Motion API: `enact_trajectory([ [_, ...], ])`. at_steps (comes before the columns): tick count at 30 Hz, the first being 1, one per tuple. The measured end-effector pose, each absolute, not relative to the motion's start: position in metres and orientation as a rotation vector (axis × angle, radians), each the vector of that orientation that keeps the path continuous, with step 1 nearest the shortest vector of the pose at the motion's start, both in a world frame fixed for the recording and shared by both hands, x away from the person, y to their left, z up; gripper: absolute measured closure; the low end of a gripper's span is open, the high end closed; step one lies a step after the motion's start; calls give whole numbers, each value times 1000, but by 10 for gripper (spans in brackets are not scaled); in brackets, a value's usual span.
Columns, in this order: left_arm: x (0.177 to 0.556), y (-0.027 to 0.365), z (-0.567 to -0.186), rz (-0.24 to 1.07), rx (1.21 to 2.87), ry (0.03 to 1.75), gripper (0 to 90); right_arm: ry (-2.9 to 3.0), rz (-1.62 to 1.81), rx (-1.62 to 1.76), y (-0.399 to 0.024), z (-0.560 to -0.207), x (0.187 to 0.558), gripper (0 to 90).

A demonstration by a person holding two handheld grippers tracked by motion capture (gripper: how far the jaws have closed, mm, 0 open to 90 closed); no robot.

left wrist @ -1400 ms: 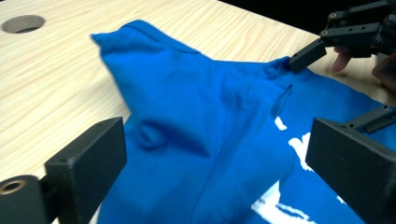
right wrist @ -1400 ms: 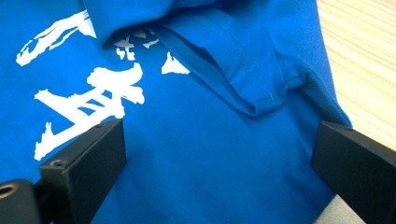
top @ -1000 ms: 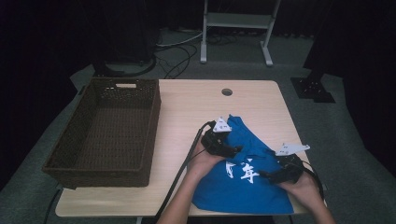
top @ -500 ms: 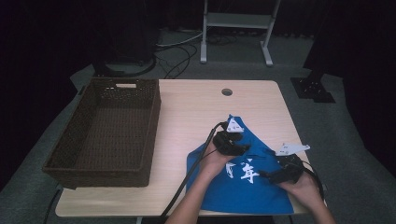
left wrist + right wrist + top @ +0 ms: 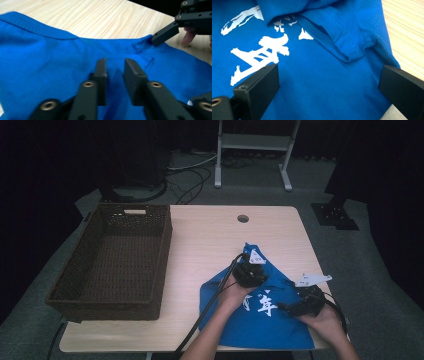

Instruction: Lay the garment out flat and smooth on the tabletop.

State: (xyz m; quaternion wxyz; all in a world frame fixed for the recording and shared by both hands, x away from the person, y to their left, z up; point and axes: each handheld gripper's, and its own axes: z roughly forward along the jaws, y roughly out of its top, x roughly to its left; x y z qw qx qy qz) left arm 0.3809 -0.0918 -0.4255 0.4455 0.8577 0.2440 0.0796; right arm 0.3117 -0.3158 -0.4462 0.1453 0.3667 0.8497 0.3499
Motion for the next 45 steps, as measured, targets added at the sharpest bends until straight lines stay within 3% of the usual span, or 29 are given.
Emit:
enact_trajectory([
  [2,382,-92,-427,186,2133,604,851,2448,1008,1056,-316,-446,312,28],
  [5,383,-91,-428,161,2143,613,875,2448,1007,1055,-316,-446,312,28],
  [45,435,6,-386,373,1999,776,873,2448,1008,1051,-316,-446,312,28],
])
